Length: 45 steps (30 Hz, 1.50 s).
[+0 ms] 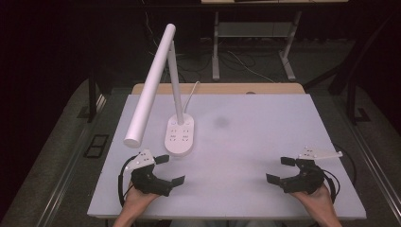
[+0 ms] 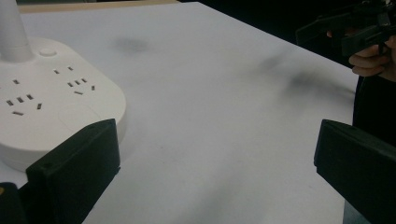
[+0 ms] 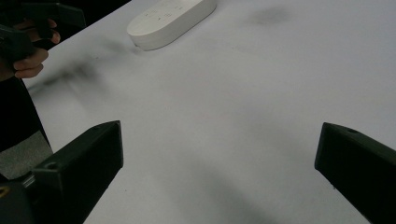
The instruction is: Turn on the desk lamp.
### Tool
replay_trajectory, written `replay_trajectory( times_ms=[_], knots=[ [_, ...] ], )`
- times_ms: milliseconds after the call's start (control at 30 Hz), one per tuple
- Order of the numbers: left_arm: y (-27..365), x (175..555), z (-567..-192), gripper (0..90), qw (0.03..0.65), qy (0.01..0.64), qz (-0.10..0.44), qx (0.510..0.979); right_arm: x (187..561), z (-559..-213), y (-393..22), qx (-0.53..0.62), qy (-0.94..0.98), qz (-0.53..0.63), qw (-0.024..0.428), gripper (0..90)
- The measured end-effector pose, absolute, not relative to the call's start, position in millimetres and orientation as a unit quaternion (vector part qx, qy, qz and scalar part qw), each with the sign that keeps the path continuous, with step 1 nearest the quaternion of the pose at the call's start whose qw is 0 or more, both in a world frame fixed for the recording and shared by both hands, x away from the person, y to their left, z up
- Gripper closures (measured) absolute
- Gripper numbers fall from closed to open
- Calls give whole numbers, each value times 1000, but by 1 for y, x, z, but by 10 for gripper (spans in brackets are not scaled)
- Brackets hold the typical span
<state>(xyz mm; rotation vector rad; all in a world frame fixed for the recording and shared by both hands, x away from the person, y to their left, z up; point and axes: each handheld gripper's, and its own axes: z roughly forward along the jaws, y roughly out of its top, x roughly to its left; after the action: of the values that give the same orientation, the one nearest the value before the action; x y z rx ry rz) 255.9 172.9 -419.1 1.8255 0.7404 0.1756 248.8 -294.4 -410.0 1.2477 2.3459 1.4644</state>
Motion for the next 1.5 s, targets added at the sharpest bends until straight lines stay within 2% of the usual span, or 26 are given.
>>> replay_trajectory(
  times_ms=[767,1500],
  knots=[
    [172,254,-420,0,547,314,69,773,248,-409,-297,413,778,472,45,9],
    [168,253,-422,0,541,311,63,779,265,-398,-276,391,807,442,33,9]
  ],
)
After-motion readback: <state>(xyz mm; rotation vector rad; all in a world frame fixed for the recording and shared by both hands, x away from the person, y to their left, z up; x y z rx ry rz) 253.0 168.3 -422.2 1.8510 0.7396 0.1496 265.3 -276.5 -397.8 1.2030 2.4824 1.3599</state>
